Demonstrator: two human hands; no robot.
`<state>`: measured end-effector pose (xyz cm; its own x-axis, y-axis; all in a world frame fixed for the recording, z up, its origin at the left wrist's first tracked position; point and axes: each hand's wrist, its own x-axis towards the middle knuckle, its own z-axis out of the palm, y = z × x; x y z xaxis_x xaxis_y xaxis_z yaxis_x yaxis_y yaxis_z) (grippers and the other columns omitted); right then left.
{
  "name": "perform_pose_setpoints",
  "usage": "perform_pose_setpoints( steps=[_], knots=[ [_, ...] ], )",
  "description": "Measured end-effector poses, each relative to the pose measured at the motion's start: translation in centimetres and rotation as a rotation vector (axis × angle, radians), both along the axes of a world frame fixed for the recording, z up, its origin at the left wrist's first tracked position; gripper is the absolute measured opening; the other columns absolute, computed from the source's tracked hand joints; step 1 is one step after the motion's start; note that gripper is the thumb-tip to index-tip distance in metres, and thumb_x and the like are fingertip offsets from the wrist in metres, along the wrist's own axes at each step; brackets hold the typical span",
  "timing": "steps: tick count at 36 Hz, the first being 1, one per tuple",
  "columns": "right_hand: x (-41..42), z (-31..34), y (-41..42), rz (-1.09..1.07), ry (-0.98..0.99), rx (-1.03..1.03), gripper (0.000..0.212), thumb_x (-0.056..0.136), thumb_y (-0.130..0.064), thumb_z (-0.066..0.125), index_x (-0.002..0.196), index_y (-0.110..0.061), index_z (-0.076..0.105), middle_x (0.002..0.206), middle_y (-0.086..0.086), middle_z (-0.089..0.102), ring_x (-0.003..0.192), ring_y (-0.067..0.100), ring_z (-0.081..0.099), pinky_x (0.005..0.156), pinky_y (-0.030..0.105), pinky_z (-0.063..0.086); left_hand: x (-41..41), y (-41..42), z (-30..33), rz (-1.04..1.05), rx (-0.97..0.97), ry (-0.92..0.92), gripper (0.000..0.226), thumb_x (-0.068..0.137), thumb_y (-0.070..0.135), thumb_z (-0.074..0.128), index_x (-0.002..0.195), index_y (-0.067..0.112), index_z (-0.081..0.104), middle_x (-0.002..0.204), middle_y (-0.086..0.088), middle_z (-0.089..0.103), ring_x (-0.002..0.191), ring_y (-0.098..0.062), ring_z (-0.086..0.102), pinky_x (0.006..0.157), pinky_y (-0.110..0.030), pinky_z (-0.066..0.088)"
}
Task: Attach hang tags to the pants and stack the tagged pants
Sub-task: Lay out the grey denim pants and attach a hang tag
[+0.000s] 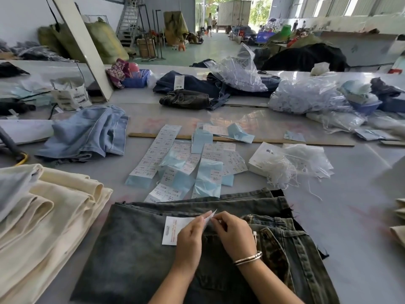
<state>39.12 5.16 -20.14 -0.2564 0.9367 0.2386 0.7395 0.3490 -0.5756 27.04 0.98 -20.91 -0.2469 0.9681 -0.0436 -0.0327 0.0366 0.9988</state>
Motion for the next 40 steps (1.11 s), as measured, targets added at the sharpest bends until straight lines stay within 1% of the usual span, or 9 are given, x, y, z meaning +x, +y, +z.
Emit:
perform_pose_setpoints(
  steps=[4, 7, 18, 24, 27, 31, 34, 37, 40],
  knots=[
    [0.0, 0.0, 0.0, -0.002, 0.0, 0.007, 0.02, 0.092, -0.039, 0.058, 0.098, -0.023, 0.069, 0.091, -0.006, 0.071, 0.081, 0.01, 0.064, 0.071, 0.022, 0.048, -0.7, 0.3, 1.0, -0.013, -0.142, -0.077, 0.038, 0.103, 0.021, 0.034, 0.106, 0.021, 0.072, 0.102, 0.011, 0.073, 0.097, 0.002, 0.065, 0.078, -0.019, 0.047],
    [-0.1, 0.0, -0.1, -0.004, -0.014, 0.026, 0.019, 0.092, -0.037, 0.059, 0.096, -0.022, 0.069, 0.089, -0.006, 0.071, 0.08, 0.01, 0.063, 0.066, 0.02, 0.043, -1.3, 0.9, 1.5, -0.055, -0.184, 0.103, 0.025, 0.1, 0.02, 0.047, 0.096, 0.028, 0.071, 0.088, 0.015, 0.072, 0.082, 0.004, 0.064, 0.065, -0.013, 0.046],
    [0.1, 0.3, -0.4, 0.025, 0.009, 0.06, 0.019, 0.091, -0.036, 0.06, 0.102, -0.023, 0.069, 0.089, -0.006, 0.071, 0.079, 0.011, 0.066, 0.067, 0.021, 0.048, -0.9, 1.4, 1.1, 0.009, -0.061, 0.449, 0.012, 0.093, 0.02, 0.06, 0.086, 0.03, 0.063, 0.082, 0.012, 0.067, 0.078, 0.005, 0.06, 0.064, -0.004, 0.043],
    [1.4, 2.2, 0.3, 0.19, -0.076, -0.316, 0.061, 0.091, -0.027, 0.058, 0.144, -0.027, 0.028, 0.089, -0.011, 0.059, 0.081, 0.006, 0.057, 0.075, 0.021, 0.048, -1.3, 2.7, 2.1, 0.036, -0.114, 0.451, 0.014, 0.1, 0.025, 0.046, 0.087, 0.027, 0.051, 0.091, 0.008, 0.069, 0.084, -0.003, 0.065, 0.062, -0.011, 0.048],
    [2.9, 3.3, 0.6, 0.244, -0.1, -0.408, 0.06, 0.091, -0.014, 0.054, 0.145, -0.026, 0.03, 0.089, -0.007, 0.061, 0.083, 0.01, 0.057, 0.078, 0.023, 0.046, -1.8, 3.3, 3.0, 0.071, -0.135, 0.411, 0.015, 0.101, 0.023, 0.043, 0.087, 0.023, 0.049, 0.089, 0.003, 0.068, 0.085, -0.011, 0.067, 0.069, -0.023, 0.051],
    [4.0, 3.9, 0.5, 0.094, 0.11, -0.345, 0.033, 0.093, -0.009, 0.049, 0.121, -0.025, 0.058, 0.082, -0.008, 0.057, 0.065, 0.002, 0.049, 0.058, 0.012, 0.04, -2.0, 3.5, 4.2, 0.076, -0.049, 0.573, 0.011, 0.1, 0.023, 0.046, 0.091, 0.02, 0.052, 0.085, 0.007, 0.063, 0.078, -0.007, 0.062, 0.057, -0.009, 0.043],
    [3.9, 4.0, 0.1, -0.054, 0.357, -0.189, 0.019, 0.091, -0.012, 0.059, 0.093, -0.026, 0.07, 0.084, -0.007, 0.068, 0.071, 0.001, 0.059, 0.062, 0.011, 0.043, -0.6, 3.3, 5.4, -0.078, 0.112, 0.605, 0.008, 0.096, 0.018, 0.055, 0.089, 0.02, 0.057, 0.086, 0.008, 0.058, 0.079, -0.002, 0.056, 0.066, -0.006, 0.042],
    [3.4, 3.7, -0.5, -0.043, 0.587, -0.24, 0.012, 0.091, -0.012, 0.062, 0.096, -0.018, 0.071, 0.089, 0.0, 0.072, 0.081, 0.012, 0.067, 0.071, 0.021, 0.052, 1.3, 3.0, 6.5, -0.205, 0.219, 0.597, 0.006, 0.093, 0.016, 0.06, 0.088, 0.02, 0.06, 0.088, 0.008, 0.056, 0.083, -0.006, 0.057, 0.073, -0.009, 0.044],
    [3.5, 3.2, -1.0, -0.03, 0.741, -0.294, 0.014, 0.093, -0.013, 0.058, 0.1, -0.018, 0.069, 0.086, 0.001, 0.067, 0.068, -0.001, 0.058, 0.06, 0.013, 0.043, 2.3, 3.2, 7.0, -0.208, 0.25, 0.584, 0.008, 0.093, 0.017, 0.06, 0.087, 0.023, 0.06, 0.089, 0.008, 0.057, 0.083, -0.005, 0.056, 0.074, -0.01, 0.045]
  ],
)
